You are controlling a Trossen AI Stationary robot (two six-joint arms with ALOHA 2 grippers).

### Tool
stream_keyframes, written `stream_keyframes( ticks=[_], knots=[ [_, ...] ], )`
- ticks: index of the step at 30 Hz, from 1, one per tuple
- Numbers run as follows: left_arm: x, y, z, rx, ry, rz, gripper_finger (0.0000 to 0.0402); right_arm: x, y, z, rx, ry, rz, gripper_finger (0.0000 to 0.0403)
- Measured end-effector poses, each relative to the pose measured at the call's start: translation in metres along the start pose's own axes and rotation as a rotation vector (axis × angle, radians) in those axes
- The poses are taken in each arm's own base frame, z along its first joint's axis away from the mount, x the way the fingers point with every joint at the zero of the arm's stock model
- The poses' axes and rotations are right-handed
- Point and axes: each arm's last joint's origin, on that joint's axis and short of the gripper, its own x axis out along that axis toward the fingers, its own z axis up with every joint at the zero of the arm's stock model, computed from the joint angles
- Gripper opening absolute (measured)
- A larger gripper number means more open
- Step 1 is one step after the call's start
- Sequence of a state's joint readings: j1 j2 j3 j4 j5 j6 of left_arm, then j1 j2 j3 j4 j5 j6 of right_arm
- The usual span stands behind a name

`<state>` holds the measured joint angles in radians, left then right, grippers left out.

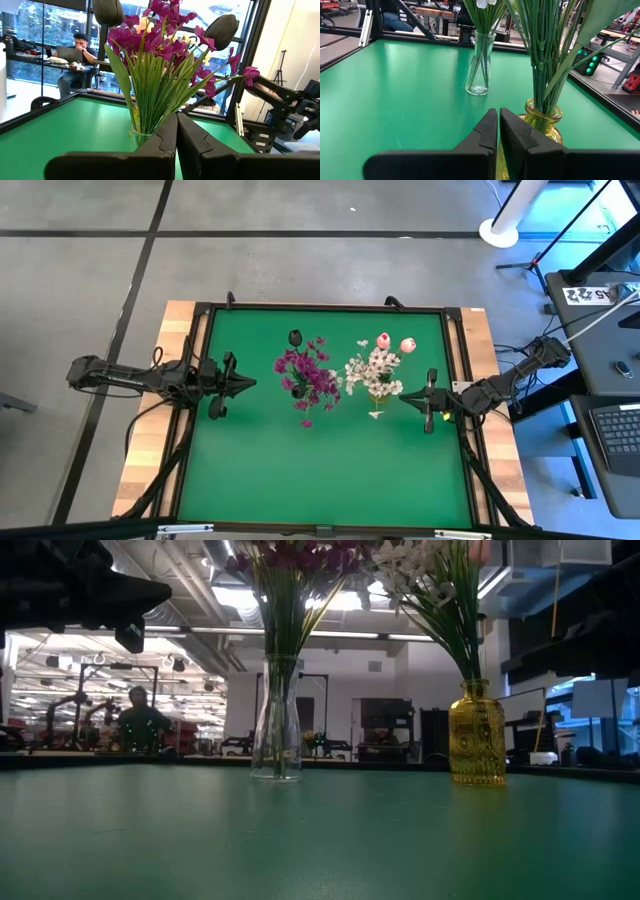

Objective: Sort flowers into vase by color
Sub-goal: Return to Home Position

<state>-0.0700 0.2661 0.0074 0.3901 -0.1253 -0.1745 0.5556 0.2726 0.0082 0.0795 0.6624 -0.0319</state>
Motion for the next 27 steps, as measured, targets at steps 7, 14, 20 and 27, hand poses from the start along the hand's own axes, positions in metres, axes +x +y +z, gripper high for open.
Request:
stream_keyframes(
  ticks=[7, 14, 20, 27],
  knots=[
    [0.0, 0.0, 0.0, 0.0, 0.0, 0.0, 0.0, -0.001, -0.003, 0.003, 0.025, -0.026, -0.02, 0.0021],
    [0.0, 0.0, 0.0, 0.0, 0.0, 0.0, 0.0, -0.005, -0.008, 0.009, 0.079, -0.094, -0.031, 0.0021],
    [0.0, 0.0, 0.0, 0.0, 0.0, 0.0, 0.0, -0.01, -0.011, 0.013, 0.123, -0.153, -0.033, 0.0021],
    [0.0, 0.0, 0.0, 0.0, 0.0, 0.0, 0.0, -0.015, -0.015, 0.018, 0.169, -0.213, -0.036, 0.0021]
  ],
)
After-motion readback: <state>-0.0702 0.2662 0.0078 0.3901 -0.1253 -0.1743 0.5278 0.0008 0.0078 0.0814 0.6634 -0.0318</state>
